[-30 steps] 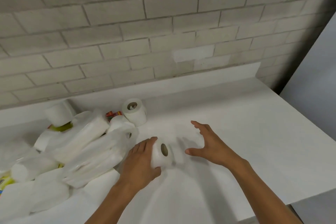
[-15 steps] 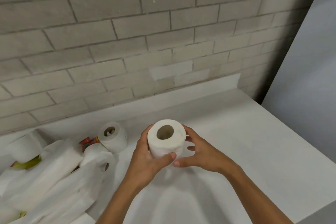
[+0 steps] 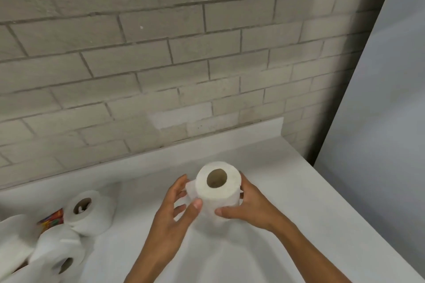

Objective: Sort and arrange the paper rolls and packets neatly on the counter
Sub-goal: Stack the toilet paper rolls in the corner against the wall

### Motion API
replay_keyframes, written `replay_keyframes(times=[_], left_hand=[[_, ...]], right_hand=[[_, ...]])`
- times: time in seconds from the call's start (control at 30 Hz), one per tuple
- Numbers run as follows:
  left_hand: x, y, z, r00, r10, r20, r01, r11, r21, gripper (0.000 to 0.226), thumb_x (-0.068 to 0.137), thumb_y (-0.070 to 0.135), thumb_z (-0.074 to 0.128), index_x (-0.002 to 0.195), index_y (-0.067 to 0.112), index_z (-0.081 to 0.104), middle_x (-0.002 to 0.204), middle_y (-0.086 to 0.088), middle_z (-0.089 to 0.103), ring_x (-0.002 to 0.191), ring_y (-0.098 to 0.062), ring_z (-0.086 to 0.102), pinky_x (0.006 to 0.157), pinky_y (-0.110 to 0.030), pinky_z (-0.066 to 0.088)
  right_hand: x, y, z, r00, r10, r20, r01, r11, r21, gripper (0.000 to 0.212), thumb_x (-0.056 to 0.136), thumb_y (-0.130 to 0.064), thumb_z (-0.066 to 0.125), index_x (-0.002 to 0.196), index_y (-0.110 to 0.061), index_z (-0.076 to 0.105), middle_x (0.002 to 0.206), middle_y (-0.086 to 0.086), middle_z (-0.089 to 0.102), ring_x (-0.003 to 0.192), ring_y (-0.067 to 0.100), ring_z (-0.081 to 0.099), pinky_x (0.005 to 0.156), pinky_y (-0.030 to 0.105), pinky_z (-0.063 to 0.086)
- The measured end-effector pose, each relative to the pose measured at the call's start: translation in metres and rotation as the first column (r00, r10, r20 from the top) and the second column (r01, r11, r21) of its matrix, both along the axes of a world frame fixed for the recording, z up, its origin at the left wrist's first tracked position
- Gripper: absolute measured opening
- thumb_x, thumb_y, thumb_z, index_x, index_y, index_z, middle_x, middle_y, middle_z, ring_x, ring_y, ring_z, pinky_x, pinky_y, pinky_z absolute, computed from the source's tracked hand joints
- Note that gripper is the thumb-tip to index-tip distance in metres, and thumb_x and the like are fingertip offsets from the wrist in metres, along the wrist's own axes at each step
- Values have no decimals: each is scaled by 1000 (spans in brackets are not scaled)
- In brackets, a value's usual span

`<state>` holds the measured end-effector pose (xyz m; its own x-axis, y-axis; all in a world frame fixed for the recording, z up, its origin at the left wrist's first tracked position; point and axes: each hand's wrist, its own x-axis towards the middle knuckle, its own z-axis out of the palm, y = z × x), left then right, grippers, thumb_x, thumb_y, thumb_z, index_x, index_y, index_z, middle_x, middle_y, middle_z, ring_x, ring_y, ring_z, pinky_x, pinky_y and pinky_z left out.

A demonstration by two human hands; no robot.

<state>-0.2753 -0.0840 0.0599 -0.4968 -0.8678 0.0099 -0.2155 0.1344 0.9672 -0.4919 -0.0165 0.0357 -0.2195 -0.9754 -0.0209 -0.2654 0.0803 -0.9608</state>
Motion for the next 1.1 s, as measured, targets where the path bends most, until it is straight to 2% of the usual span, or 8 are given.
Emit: replay_keyframes(times=[0.07,0.17,0.3,0.37,0.53,0.67,0.87,1.1], left_hand=[[-6,-7,-4,998,61,26,-60,998,-23,59,83,59,63,137,52,40,133,33,50,117,20,45,99,-24,41],[-8,-20,-11,986,142,85,-139,989,-39,58,81,51,64,135,48,44,131,27,55,118,14,48,95,-24,42],[3,-38,-22,958,229,172,-219,973,-76,58,79,45,68,134,44,48,129,17,59,121,1,52,95,-29,44],[9,-47,-25,937,275,217,-259,961,-98,52,84,38,70,132,45,50,129,14,60,120,-6,53,96,-32,44],[22,-76,-21,870,387,305,-343,920,-188,42,88,26,71,117,50,52,126,8,61,116,-16,54,96,-35,43],[34,-94,-20,811,462,359,-391,884,-255,41,89,24,70,125,34,54,131,0,59,117,-19,53,98,-38,43],[39,-108,-17,762,510,398,-406,856,-320,44,92,20,66,135,19,54,135,-6,59,128,-30,51,103,-43,39],[27,-117,-24,749,522,408,-414,849,-328,41,92,20,67,131,21,56,130,-4,60,121,-26,54,94,-34,38]], right_hand=[[-29,-9,-5,998,-57,4,57,998,-5,82,66,-31,91,132,-47,45,125,-24,60,113,-4,58,86,16,51],[-79,-29,-15,987,-162,19,163,986,-19,79,65,-29,93,128,-40,47,122,-17,62,111,2,61,86,23,55],[-132,-55,-11,958,-286,-16,285,956,-64,67,68,-16,91,112,-46,50,108,-29,63,98,-16,58,75,6,48],[-155,-69,-9,948,-317,-21,315,946,-78,63,69,-10,89,102,-48,50,99,-32,62,91,-18,58,70,7,46],[-208,-105,-25,913,-401,-67,393,913,-107,69,60,-25,94,118,-42,60,115,-18,68,108,-1,62,83,25,52],[-239,-129,-65,873,-479,-97,474,878,-66,90,48,-46,93,129,-39,53,125,-14,60,117,9,58,95,42,54],[-239,-130,-86,821,-546,-169,557,830,30,97,65,-32,89,143,-19,33,131,1,41,117,20,47,90,36,43],[-251,-142,-99,801,-573,-174,589,806,56,101,51,-46,85,139,-22,40,130,-2,52,123,21,45,97,40,45]])
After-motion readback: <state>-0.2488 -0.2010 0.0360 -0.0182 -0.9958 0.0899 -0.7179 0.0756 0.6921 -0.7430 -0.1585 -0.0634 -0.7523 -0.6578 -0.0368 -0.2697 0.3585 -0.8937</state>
